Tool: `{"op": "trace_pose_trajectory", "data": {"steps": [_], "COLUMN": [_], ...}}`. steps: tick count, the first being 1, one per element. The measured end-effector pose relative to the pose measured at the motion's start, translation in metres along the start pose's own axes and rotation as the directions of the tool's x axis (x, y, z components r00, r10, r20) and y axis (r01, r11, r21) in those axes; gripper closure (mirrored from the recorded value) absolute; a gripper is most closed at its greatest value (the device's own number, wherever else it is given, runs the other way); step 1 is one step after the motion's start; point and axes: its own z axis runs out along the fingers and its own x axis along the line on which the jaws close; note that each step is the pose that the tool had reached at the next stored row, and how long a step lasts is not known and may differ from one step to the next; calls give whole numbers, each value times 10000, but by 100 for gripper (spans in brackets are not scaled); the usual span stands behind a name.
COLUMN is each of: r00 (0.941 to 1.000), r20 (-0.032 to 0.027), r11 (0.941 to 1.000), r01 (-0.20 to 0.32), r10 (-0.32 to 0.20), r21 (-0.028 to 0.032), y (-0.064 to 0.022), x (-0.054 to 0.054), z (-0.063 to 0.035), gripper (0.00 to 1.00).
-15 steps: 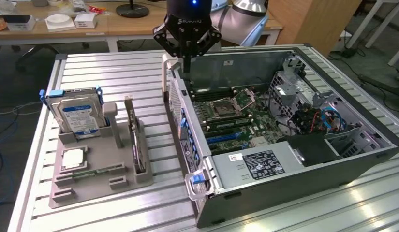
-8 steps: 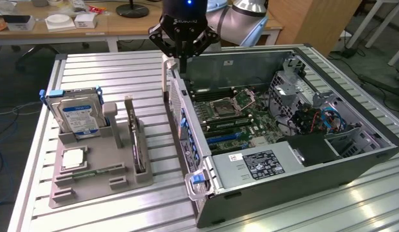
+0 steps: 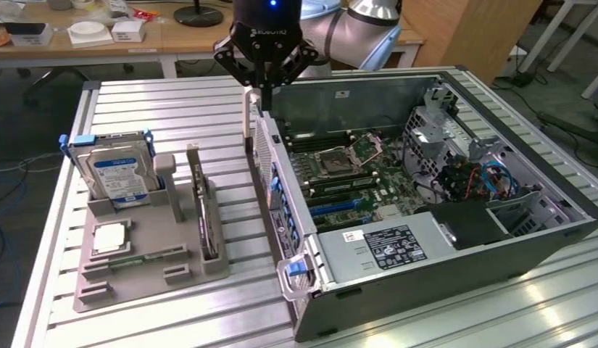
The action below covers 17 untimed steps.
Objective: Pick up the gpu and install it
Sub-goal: 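Reach for the gpu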
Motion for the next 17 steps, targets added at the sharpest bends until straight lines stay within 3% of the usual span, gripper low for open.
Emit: {"op": "trace_pose_trajectory", "data": {"steps": [17], "r00": [10000], "r20": [0], "r11": [10000], "r01": [-3], "r10": [3], "r21": [1], "y": [-16], "x": [200], "z": [-6], "gripper": [90]}}
